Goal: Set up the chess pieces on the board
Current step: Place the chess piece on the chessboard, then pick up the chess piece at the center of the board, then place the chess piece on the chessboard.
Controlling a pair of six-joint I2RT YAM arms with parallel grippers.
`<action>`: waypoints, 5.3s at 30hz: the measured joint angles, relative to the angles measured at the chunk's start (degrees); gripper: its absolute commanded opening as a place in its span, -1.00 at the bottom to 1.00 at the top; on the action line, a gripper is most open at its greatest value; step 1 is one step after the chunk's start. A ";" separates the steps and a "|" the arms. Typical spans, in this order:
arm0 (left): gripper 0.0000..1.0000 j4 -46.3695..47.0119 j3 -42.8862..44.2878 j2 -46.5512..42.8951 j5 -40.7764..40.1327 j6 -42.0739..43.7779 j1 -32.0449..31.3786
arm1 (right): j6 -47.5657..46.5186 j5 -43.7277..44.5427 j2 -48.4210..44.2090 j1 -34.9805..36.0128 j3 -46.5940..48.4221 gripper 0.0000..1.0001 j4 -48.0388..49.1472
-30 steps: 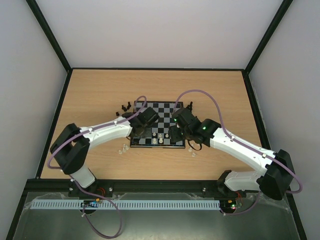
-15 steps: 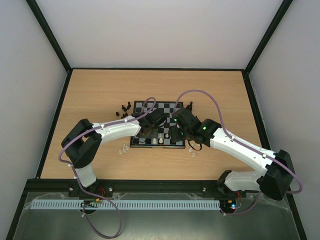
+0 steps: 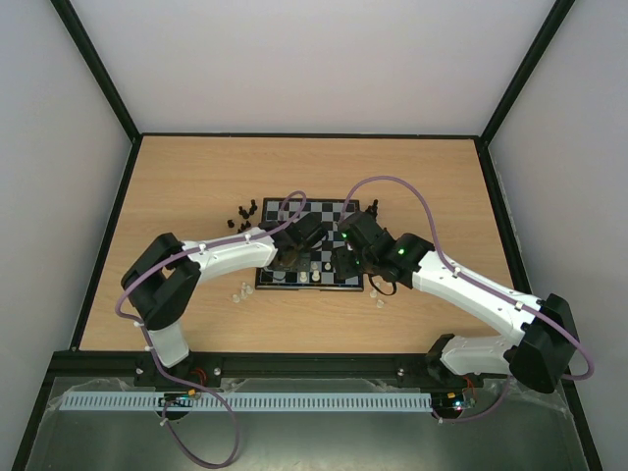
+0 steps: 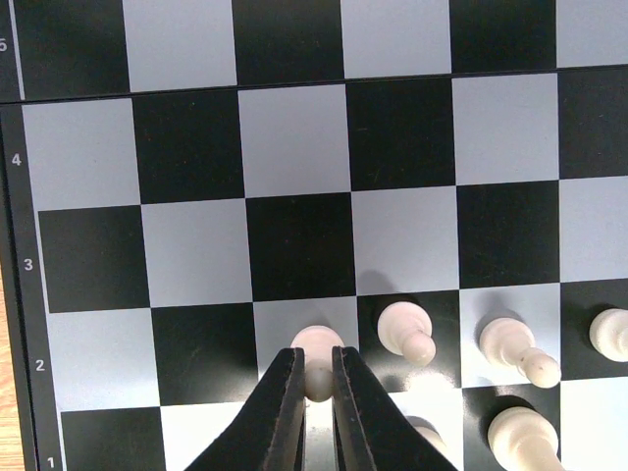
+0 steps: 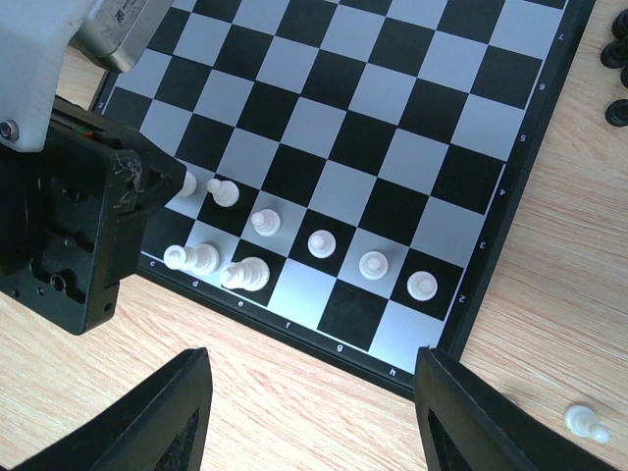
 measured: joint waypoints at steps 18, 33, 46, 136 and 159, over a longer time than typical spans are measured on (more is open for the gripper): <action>-0.70 -0.02 -0.02 0.02 -0.07 -0.02 0.00 | 0.00 -0.28 0.00 0.00 0.00 0.15 0.02; -0.15 -1.20 -0.02 -2.71 -1.05 -0.59 -0.07 | 0.00 -0.42 0.00 0.00 0.00 0.15 0.02; 0.99 -5.35 -10.29 -20.06 -4.37 -4.31 -0.24 | 0.02 -0.46 0.00 0.00 0.00 0.15 0.04; -0.92 -0.39 -19.26 -21.51 -0.11 -0.17 10.67 | 0.02 -0.81 0.00 0.39 -0.02 0.15 0.15; -0.93 -0.48 -6.67 -7.04 -0.26 1.40 4.87 | 0.00 -0.59 0.00 0.39 -0.02 0.15 0.15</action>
